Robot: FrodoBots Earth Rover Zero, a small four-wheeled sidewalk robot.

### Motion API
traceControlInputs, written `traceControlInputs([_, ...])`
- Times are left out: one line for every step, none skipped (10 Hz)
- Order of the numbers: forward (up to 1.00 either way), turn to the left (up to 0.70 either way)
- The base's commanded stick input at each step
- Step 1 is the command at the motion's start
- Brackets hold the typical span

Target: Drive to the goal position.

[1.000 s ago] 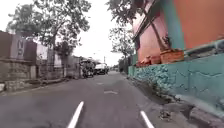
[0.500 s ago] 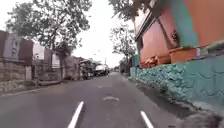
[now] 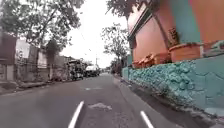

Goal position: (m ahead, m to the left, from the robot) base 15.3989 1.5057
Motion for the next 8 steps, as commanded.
traceControlInputs([1.0,0.0])
traceControlInputs([1.0,0.0])
traceControlInputs([1.0,0.0])
traceControlInputs([1.0,0.0])
traceControlInputs([1.0,0.0])
traceControlInputs([1.0,0.0])
traceControlInputs([1.0,0.0])
traceControlInputs([1.0,0.0])
